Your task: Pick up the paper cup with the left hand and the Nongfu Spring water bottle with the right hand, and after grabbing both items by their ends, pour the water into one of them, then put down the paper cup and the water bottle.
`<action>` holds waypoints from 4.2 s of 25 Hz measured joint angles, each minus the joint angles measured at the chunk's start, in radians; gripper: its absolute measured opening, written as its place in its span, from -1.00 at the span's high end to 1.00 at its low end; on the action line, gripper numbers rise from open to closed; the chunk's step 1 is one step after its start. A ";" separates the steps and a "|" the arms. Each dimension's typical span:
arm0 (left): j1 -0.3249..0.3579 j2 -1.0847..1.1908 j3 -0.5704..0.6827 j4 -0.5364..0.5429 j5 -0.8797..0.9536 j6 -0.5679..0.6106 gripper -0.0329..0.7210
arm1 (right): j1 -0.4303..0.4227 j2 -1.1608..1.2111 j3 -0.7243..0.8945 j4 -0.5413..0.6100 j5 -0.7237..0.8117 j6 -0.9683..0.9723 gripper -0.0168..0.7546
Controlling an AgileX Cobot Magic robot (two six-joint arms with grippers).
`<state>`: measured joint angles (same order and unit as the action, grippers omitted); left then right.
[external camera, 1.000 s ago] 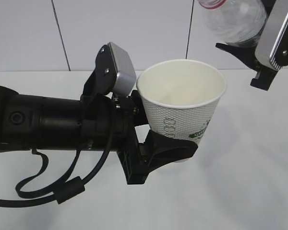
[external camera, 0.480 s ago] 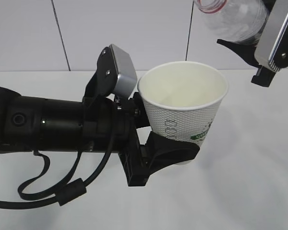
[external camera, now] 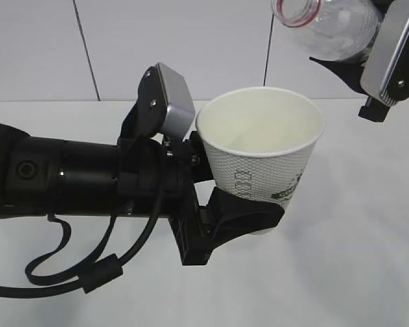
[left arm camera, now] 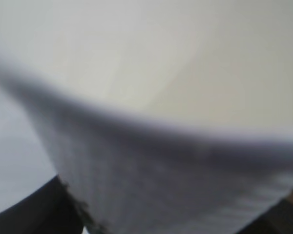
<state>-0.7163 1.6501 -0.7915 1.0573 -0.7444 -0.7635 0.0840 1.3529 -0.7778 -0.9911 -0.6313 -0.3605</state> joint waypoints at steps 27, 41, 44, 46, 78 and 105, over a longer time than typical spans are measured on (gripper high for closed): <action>0.000 0.000 0.000 0.000 -0.017 -0.002 -0.49 | 0.000 0.000 0.000 0.123 -0.057 -0.235 -0.32; 0.000 0.000 0.000 0.000 -0.020 -0.002 -0.49 | 0.000 0.000 0.000 0.131 -0.075 -0.314 -0.32; 0.000 0.000 0.000 0.000 -0.020 -0.002 -0.49 | 0.000 0.000 0.000 0.131 -0.084 -0.325 -0.32; 0.000 0.000 0.000 0.000 -0.020 -0.002 -0.49 | 0.000 0.000 0.000 0.131 -0.084 -0.327 -0.32; 0.000 0.000 0.000 0.000 -0.024 -0.002 -0.48 | 0.000 0.000 0.000 0.131 -0.086 -0.379 -0.32; 0.000 0.000 0.000 0.000 -0.042 -0.002 -0.47 | 0.000 0.000 0.000 0.131 -0.089 -0.405 -0.32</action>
<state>-0.7163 1.6501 -0.7915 1.0573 -0.7860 -0.7656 0.0840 1.3529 -0.7778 -0.8598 -0.7198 -0.7658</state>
